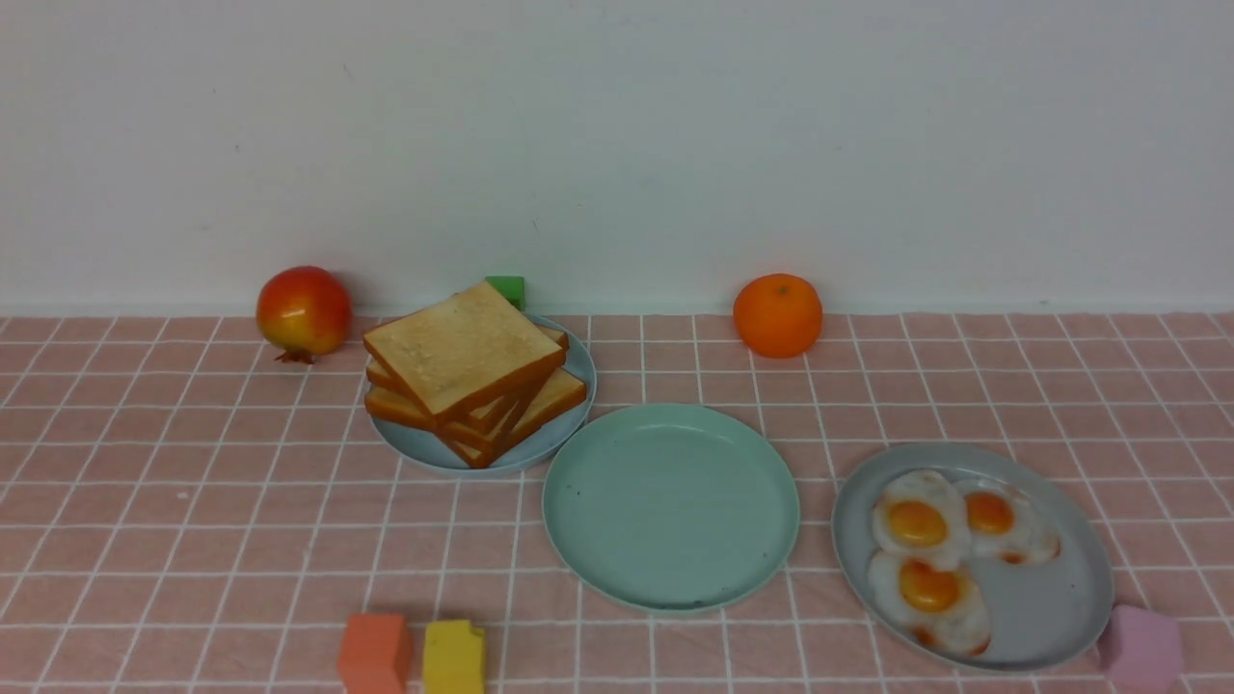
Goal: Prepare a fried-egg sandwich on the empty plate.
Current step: Use the left arm to grab a slice of bread
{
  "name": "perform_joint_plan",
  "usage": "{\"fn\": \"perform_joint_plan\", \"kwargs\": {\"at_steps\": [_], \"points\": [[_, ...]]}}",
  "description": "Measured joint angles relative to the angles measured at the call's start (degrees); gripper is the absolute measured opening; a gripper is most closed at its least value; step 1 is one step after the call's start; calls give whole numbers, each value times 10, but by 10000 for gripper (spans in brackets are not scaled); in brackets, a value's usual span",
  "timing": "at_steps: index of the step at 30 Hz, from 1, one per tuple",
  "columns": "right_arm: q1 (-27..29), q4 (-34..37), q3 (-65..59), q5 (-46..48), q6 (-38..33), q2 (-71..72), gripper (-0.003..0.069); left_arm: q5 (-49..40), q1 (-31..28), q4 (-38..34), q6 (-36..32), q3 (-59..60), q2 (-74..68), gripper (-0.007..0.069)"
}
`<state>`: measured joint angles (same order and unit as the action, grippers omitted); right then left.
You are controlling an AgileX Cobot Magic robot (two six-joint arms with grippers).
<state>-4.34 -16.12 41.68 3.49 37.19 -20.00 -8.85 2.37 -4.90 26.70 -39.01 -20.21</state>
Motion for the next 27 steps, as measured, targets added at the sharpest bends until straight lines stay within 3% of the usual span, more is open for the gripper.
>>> {"fn": "perform_joint_plan", "kwargs": {"at_steps": [5, 13, 18, 21, 27], "points": [[0, -23, 67, 110, 1, -119, 239, -168, 0, 10, -1, -111, -172, 239], [-1, -63, 44, 190, -11, -240, 239, -199, 0, 12, -3, -124, -380, 239], [-25, -11, 36, 232, -44, -277, 239, -190, 0, -31, -3, -125, -472, 239], [-58, 50, 36, 290, -119, -317, 239, -209, 0, -75, -7, -151, -549, 239], [-104, 207, 36, 385, -237, -389, 239, -290, -19, -133, -92, -261, -679, 239]]}}
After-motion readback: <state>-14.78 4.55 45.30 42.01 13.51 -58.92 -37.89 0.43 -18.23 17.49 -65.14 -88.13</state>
